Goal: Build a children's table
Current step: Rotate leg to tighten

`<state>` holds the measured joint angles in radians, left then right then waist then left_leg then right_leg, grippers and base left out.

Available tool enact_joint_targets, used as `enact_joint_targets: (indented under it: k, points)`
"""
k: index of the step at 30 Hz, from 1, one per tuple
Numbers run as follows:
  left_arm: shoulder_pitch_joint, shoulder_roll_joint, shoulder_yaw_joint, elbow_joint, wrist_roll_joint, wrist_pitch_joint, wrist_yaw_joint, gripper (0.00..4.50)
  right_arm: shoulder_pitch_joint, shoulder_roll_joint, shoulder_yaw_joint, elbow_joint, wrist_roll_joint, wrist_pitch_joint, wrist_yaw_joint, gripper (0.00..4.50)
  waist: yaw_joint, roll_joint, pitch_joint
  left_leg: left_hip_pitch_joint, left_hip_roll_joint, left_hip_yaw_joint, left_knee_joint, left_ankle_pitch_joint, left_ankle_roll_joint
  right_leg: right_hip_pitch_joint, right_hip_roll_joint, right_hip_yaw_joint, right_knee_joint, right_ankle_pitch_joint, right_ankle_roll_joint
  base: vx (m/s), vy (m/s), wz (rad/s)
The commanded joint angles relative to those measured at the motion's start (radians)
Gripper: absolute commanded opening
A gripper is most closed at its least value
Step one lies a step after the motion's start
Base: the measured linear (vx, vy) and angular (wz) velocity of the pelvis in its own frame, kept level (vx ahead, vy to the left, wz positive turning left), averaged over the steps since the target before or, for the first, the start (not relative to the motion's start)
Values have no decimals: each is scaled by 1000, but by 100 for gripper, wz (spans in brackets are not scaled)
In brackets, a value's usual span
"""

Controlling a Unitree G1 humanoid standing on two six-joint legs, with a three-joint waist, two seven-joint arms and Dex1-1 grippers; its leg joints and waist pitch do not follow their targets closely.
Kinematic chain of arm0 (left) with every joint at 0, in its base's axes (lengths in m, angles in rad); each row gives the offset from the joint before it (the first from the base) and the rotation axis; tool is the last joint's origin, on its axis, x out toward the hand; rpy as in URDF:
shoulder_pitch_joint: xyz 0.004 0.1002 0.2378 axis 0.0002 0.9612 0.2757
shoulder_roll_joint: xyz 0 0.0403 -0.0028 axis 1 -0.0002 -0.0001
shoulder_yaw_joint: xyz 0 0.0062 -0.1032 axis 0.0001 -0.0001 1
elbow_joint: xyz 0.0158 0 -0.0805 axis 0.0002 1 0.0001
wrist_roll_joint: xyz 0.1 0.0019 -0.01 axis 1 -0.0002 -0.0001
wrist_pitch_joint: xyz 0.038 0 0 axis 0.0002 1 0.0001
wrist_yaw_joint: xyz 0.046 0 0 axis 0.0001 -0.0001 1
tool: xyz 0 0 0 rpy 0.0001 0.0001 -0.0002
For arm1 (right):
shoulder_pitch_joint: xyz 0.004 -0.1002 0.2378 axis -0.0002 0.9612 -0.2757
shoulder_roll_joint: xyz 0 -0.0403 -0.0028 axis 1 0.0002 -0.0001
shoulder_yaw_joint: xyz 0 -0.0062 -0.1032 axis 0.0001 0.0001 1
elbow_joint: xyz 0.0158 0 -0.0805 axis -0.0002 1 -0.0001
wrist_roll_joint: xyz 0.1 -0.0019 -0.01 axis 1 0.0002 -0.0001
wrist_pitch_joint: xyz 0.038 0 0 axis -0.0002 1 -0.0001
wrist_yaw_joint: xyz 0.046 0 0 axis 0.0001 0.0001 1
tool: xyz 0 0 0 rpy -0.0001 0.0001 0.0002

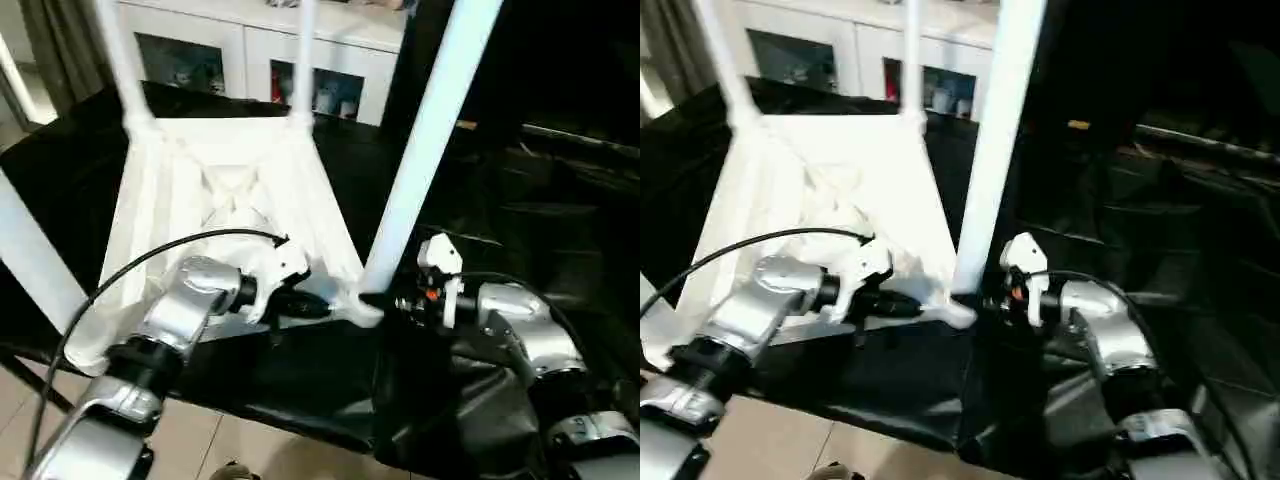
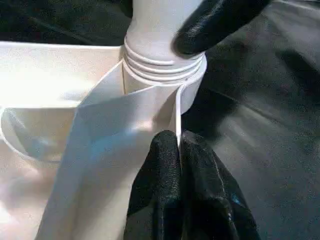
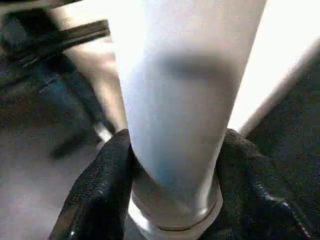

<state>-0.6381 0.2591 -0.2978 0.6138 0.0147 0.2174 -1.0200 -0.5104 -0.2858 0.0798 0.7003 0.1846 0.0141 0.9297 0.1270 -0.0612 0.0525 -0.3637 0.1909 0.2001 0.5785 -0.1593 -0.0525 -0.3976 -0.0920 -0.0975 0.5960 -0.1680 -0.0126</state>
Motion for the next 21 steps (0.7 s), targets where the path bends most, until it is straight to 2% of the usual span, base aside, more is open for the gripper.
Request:
enact_joint_targets:
  k: [1,2,4,5,6,7,8,9,10,12,13,15,17,19,21]
  points:
    - [-54,-50,47,95,20,11,182,0,4,40,-3,89,-45,33,-154,205,-7,0,-55,22,47,-35,-72,-374,-29,31,-81,49,-98,-512,-116,0,0,0]
    - [-72,-66,54,125,23,16,221,0,-3,61,-12,104,-54,40,-225,204,-14,2,-54,29,43,-36,-69,-399,-36,23,-79,45,-106,-557,-101,0,0,0]
    - [-111,-107,71,181,25,29,312,0,-26,110,-43,140,-68,61,-401,204,-18,3,-54,27,41,-39,-67,-398,-35,25,-84,41,-114,-601,-82,0,0,0]
    - [-126,-125,75,203,26,32,345,0,-41,131,-60,161,-76,71,-491,204,-22,4,-52,29,40,-41,-66,-412,-33,21,-84,37,-121,-628,-73,0,0,0]
    - [-126,-125,75,203,26,32,345,0,-41,131,-60,161,-76,71,-491,204,-25,3,-53,27,40,-43,-66,-420,-34,24,-82,34,-121,-634,-68,0,0,0]
    - [-161,-169,76,256,44,33,423,0,-76,167,-71,210,-102,75,-642,204,-24,8,-55,27,42,-46,-68,-429,-35,25,-84,32,-123,-630,-61,0,0,0]
    - [-171,-182,74,273,50,32,443,0,-87,177,-72,226,-109,71,-681,204,-29,10,-55,28,42,-48,-69,-444,-43,21,-81,31,-122,-615,-61,0,0,0]
    - [-172,-183,74,275,50,32,445,0,-87,178,-73,227,-109,71,-683,204,-29,10,-55,28,42,-48,-69,-444,-43,21,-81,31,-122,-615,-61,0,0,0]
    - [-183,-199,69,298,59,28,465,0,-100,193,-80,240,-107,63,-711,204,-33,12,-56,33,43,-50,-71,-482,-47,20,-79,27,-126,-603,-59,0,0,0]
    - [-190,-209,59,314,69,25,476,0,-108,205,-81,244,-107,54,-723,204,-34,15,-56,32,45,-50,-76,-488,-38,25,-79,26,-127,-563,-68,0,0,0]
    - [-195,-218,47,332,82,18,483,0,-115,214,-76,247,-116,39,-727,204,-35,21,-55,31,47,-51,-79,-494,-37,25,-79,27,-125,-539,-75,0,0,0]
    - [-198,-223,41,348,86,11,484,0,-119,218,-73,250,-125,25,-740,204,-36,18,-54,36,47,-50,-80,-517,-42,21,-80,28,-127,-526,-85,0,0,0]
    - [-200,-223,42,361,86,4,485,0,-124,218,-93,257,-107,3,-745,204,-37,18,-54,36,47,-49,-81,-524,-39,22,-82,30,-126,-517,-95,0,0,0]
    - [-202,-222,44,373,88,-3,486,0,-129,222,-120,259,-78,-18,-737,258,-38,16,-53,37,47,-49,-80,-531,-37,22,-83,30,-127,-527,-93,0,0,0]
    - [-203,-220,45,379,90,-7,486,0,-131,223,-133,254,-63,-27,-727,280,-36,16,-52,37,47,-48,-79,-526,-32,21,-85,31,-128,-533,-95,0,0,0]
